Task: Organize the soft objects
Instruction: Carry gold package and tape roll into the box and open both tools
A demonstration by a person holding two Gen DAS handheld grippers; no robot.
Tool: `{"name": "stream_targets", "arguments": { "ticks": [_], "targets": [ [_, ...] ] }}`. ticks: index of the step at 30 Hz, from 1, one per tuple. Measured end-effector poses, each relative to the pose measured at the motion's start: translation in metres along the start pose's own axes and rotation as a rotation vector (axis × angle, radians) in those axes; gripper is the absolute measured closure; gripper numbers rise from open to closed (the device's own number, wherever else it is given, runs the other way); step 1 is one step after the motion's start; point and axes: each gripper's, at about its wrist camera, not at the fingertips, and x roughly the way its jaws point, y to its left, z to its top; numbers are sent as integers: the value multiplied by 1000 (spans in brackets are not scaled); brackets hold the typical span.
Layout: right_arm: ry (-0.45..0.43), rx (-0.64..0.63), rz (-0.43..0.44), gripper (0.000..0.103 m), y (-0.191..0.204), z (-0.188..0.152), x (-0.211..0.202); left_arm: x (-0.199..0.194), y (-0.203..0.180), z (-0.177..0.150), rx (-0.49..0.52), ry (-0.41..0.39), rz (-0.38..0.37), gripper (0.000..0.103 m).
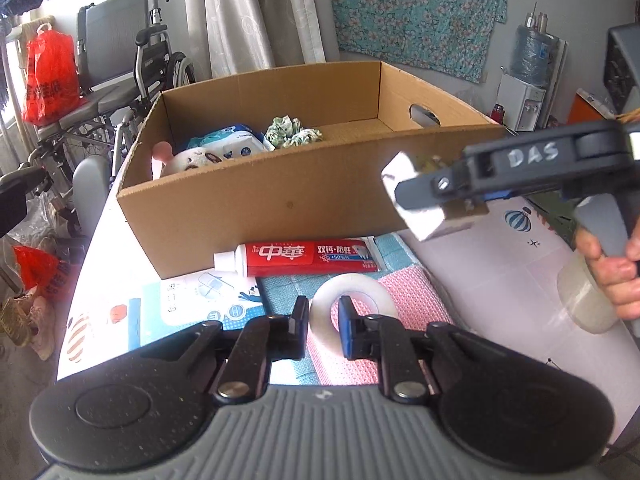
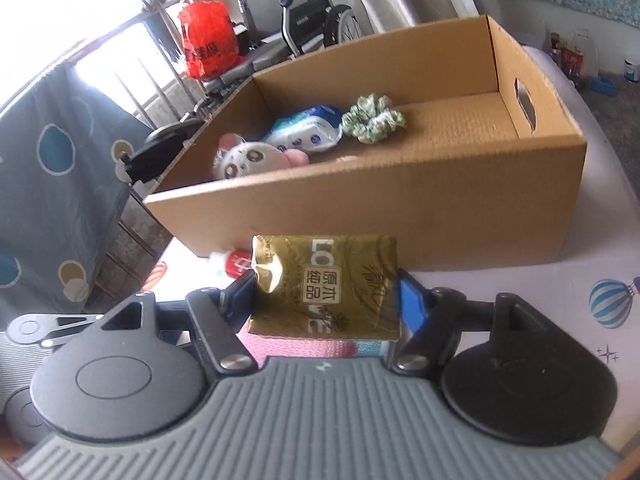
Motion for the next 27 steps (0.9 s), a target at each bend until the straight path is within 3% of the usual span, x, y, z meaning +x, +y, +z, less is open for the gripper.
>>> {"name": "stream_targets", "arguments": {
  "ticks": [6, 10, 14, 19, 24, 27],
  "targets": [
    [-95, 32, 52, 32, 0, 70, -31, -24, 16, 27, -39, -69, -14, 86],
    [-56, 2, -24, 32, -7, 128, 0, -19, 27, 80, -38, -102, -2, 86],
    [47, 81, -69, 32, -27, 167, 55, 31, 45, 138, -67, -47, -10, 87],
    [172, 57, -233, 32, -46, 177, 133, 105, 46, 178, 6, 75, 43, 86],
    [223, 93, -265, 32, -62, 167, 178, 162, 36, 180, 91, 174, 96, 84],
    [261, 102, -256, 32, -60, 165, 196, 182, 36, 180, 127, 209, 93, 75]
  ]
}}
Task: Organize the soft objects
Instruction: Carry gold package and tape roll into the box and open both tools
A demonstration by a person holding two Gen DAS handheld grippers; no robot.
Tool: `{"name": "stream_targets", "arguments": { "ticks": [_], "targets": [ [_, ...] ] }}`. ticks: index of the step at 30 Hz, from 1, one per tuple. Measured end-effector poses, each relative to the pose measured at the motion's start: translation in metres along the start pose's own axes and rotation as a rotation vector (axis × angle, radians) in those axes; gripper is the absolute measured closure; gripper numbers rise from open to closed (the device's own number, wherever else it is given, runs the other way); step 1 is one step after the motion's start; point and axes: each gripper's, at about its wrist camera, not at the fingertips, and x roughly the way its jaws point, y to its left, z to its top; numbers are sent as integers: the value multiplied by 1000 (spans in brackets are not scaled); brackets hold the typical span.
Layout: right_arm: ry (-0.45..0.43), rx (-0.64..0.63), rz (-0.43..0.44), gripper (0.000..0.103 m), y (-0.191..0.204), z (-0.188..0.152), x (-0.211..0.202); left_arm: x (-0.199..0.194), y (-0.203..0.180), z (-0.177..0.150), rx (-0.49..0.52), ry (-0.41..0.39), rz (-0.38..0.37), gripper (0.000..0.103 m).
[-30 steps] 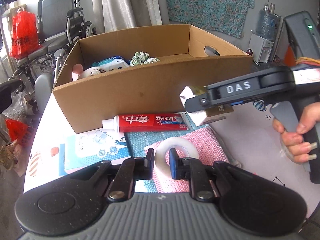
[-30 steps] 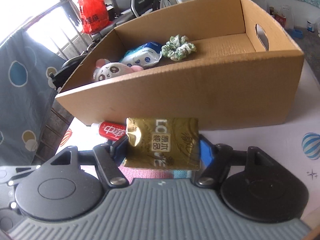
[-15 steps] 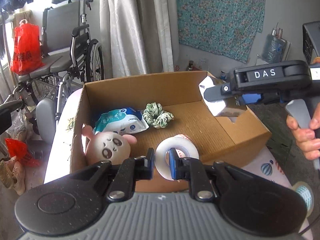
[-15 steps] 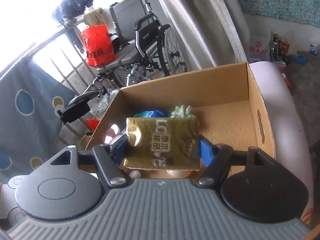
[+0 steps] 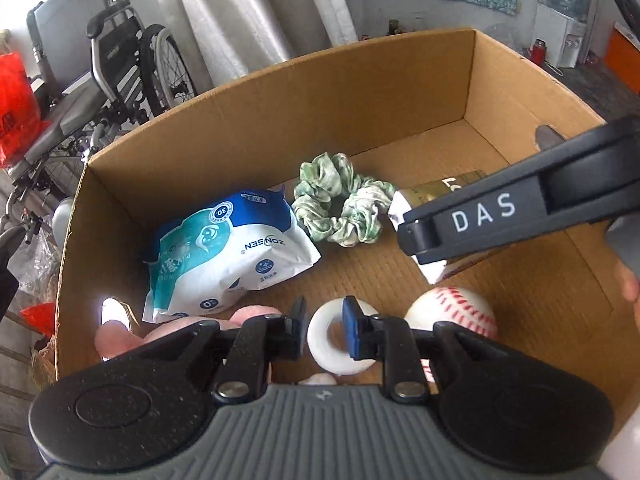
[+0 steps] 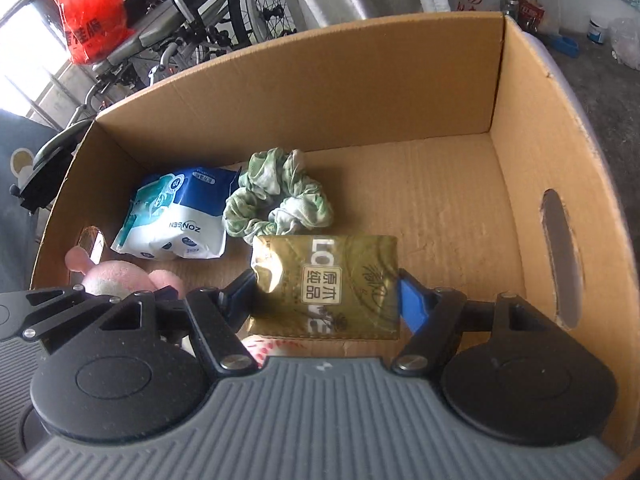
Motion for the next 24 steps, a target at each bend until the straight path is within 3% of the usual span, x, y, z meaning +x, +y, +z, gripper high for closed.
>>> {"name": "stream_targets", "arguments": {
  "ticks": [1, 2, 3, 8, 14, 20, 24],
  "targets": [
    [-8, 1, -3, 31, 3, 1, 2, 4, 3, 0, -17, 10, 2, 66],
    [-10, -11, -11, 31, 7, 5, 5, 4, 4, 1, -32, 13, 15, 43],
    [1, -31, -28, 31, 11, 8, 8, 4, 5, 3, -43, 5, 21, 35],
    [90, -45, -33, 30, 18, 11, 22, -3, 18, 7, -134, -28, 58, 36],
    [150, 9, 43, 29, 17, 5, 38, -15, 23, -6, -88, -46, 91, 36],
    [115, -21, -32, 25, 27, 6, 34, -31, 33, -21, -80, -95, 74, 36],
    [80, -41, -14, 23, 30, 9, 18, -39, 34, -28, -49, -115, 88, 36]
  ]
}}
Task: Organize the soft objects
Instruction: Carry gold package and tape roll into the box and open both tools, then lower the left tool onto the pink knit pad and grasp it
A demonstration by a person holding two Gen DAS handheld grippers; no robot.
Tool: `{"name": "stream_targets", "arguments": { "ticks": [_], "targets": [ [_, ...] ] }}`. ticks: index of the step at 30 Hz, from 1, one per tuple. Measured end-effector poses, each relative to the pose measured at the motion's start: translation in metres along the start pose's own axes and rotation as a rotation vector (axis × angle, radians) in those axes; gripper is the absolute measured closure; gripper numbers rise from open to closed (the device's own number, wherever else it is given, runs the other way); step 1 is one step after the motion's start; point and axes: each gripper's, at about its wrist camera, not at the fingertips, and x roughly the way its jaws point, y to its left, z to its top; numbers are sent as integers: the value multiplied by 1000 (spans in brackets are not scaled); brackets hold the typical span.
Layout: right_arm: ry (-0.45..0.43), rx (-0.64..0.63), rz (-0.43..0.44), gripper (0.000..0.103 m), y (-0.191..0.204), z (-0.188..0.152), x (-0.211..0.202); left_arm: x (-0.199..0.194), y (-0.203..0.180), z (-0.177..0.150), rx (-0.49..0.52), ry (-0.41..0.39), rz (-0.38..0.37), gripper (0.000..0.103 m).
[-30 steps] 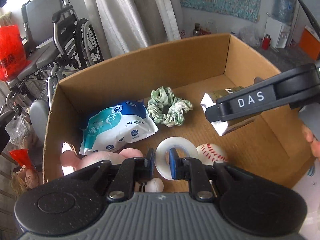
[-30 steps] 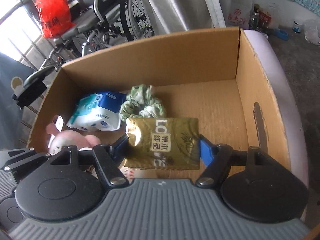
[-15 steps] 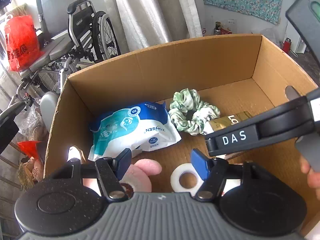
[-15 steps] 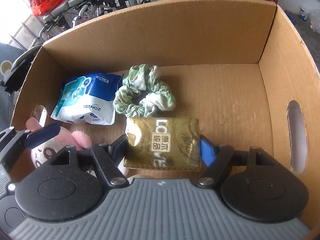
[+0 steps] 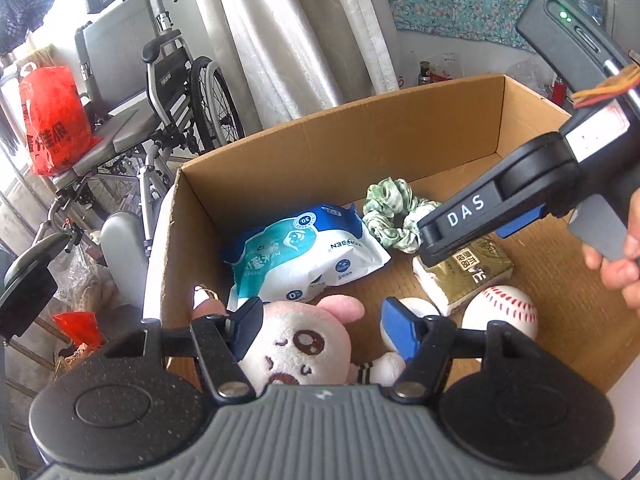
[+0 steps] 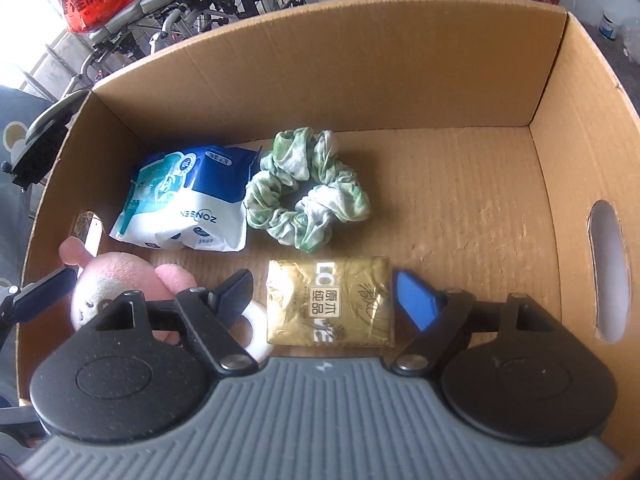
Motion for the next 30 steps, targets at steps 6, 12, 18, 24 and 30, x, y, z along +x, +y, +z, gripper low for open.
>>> {"name": "stream_targets", "arguments": {
  "ticks": [6, 12, 18, 24, 30],
  "targets": [
    [-52, -69, 150, 23, -8, -16, -63, -57, 14, -22, -43, -152, -1, 34],
    [-221, -119, 276, 23, -32, -88, -173, -137, 24, -89, -157, -179, -138, 11],
    [-282, -40, 325, 24, -44, -168, -214, -128, -8, -146, -243, -75, -276, 10],
    [-219, -52, 260, 24, -41, -228, -185, -105, -19, -179, -371, 24, -380, 6],
    [-165, 3, 203, 24, -59, -261, -161, -104, -45, -176, -298, 22, -363, 0]
  ]
}}
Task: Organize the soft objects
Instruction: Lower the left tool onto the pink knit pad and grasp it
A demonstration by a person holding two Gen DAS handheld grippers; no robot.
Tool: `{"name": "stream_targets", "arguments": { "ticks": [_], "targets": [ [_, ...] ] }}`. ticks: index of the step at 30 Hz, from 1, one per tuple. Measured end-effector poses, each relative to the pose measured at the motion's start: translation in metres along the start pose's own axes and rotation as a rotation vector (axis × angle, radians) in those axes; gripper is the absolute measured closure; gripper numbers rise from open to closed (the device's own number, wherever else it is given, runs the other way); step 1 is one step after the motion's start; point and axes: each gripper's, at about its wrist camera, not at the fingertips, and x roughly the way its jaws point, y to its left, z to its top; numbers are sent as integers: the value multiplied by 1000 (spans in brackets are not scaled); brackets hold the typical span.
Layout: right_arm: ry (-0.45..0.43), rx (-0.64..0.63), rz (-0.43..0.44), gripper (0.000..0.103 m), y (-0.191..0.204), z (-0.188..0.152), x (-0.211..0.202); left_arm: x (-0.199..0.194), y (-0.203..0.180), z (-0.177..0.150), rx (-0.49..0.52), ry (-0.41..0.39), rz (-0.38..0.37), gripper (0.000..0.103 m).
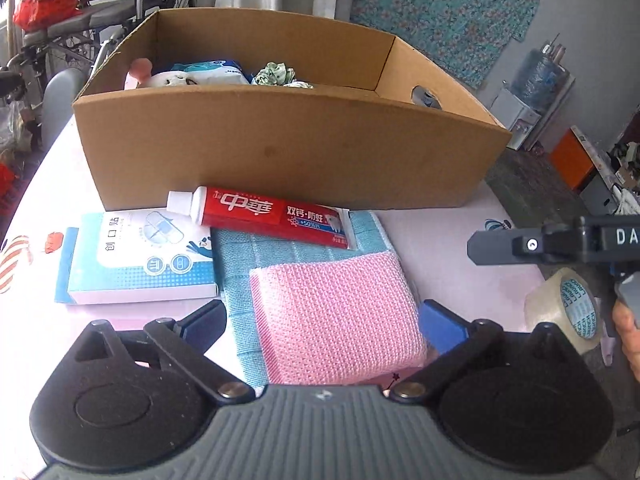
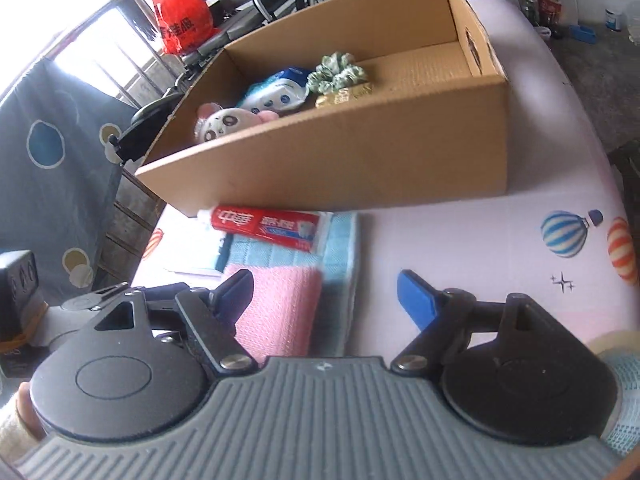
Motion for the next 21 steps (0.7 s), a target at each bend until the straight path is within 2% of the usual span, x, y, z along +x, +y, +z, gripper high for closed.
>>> {"name": "stream_targets", "arguments": {
  "ticks": [4, 7, 11, 17, 21],
  "targets": [
    [23, 46, -27, 24, -19, -14, 11, 16, -21, 1, 32, 23, 51, 0],
    [32, 118, -60, 24, -34, -18, 22, 34, -37, -1, 65, 70, 51, 0],
    [44, 147, -58, 24, -40, -24, 28, 42, -56, -6, 155, 73, 136, 4],
    [89, 114, -24, 23, -28, -20, 20, 22, -46, -6, 117, 65, 129, 8],
    [90, 95, 28, 23, -16, -13, 12, -13, -31, -3, 101, 4, 146, 8]
  ]
}}
